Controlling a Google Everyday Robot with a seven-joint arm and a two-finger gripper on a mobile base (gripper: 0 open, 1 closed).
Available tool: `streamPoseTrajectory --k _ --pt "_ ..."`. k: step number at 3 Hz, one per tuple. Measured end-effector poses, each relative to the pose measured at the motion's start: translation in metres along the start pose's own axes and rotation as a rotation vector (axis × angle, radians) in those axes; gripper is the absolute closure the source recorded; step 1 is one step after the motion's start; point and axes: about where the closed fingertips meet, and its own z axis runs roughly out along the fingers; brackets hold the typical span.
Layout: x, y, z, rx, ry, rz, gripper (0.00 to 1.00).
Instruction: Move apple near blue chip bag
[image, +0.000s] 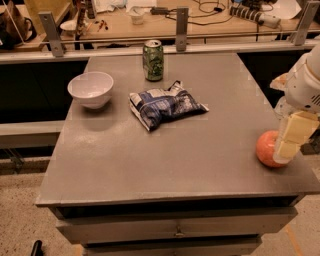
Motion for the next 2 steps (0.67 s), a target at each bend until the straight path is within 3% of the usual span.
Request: streamPoseTrajectory --k 2 --pt "0.023 -0.001 0.027 -0.069 0.053 0.007 0.00"
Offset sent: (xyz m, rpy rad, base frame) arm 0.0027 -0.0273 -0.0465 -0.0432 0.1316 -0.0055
